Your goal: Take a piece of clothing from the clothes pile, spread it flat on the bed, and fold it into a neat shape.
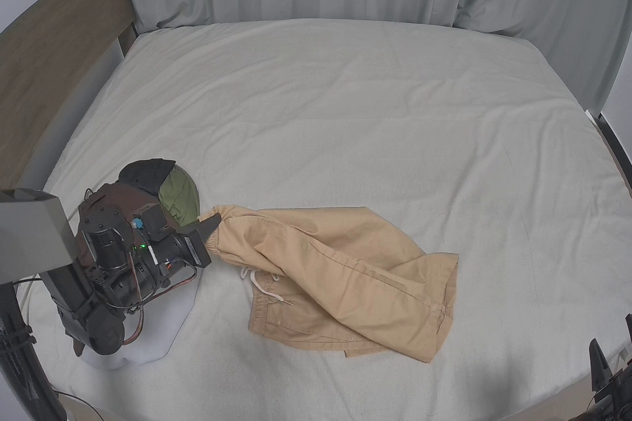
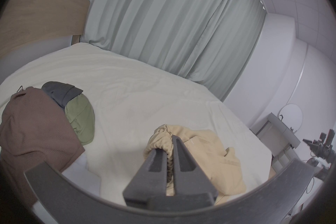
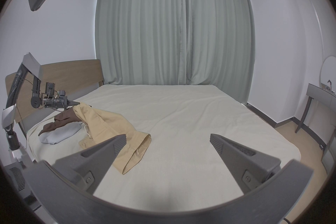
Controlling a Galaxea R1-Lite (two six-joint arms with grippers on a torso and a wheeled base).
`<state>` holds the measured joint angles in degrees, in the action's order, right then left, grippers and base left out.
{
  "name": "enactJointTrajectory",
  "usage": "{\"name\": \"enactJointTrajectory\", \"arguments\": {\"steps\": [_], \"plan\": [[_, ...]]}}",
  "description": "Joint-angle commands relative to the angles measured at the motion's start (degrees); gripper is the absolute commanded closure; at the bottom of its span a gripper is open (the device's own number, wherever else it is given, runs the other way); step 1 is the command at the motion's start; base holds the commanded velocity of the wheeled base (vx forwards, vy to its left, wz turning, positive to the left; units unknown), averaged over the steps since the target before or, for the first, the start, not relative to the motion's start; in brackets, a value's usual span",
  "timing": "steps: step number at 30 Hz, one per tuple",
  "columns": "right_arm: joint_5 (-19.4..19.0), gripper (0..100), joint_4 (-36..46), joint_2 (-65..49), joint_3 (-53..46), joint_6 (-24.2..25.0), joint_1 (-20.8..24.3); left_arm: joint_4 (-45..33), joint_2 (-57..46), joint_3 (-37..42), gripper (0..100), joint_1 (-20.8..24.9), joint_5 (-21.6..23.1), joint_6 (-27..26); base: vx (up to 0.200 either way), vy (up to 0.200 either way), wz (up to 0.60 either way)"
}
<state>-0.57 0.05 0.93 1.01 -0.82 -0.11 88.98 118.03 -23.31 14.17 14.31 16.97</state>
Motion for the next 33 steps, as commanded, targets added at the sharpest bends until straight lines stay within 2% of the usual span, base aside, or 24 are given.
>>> {"name": "enactJointTrajectory", "arguments": {"steps": [1,17,27,30,33], "plan": [[-0.2,0,0.0,-0.9,-1.0,-0.2,0.0,0.1,2.9,0.0,100,-1.0,0.1,-1.2,0.000,0.000,0.00],[-0.4,0,0.0,-0.9,-1.0,0.3,0.0,0.2,5.3,-0.9,100,-1.0,0.1,-1.7,0.000,0.000,0.00],[-1.8,0,-1.0,-0.9,-0.8,-0.8,0.0,0.1,5.1,-1.3,100,-0.9,0.0,-1.7,0.000,0.000,0.00],[-1.8,0,-6.0,0.3,5.8,-0.9,0.5,0.2,5.0,-1.1,100,-0.9,0.0,-1.7,0.000,0.000,0.00],[-1.9,0,-6.6,8.1,15.0,-1.0,0.8,0.1,5.0,-1.2,100,-0.5,0.0,-1.7,0.000,0.000,0.00]]}}
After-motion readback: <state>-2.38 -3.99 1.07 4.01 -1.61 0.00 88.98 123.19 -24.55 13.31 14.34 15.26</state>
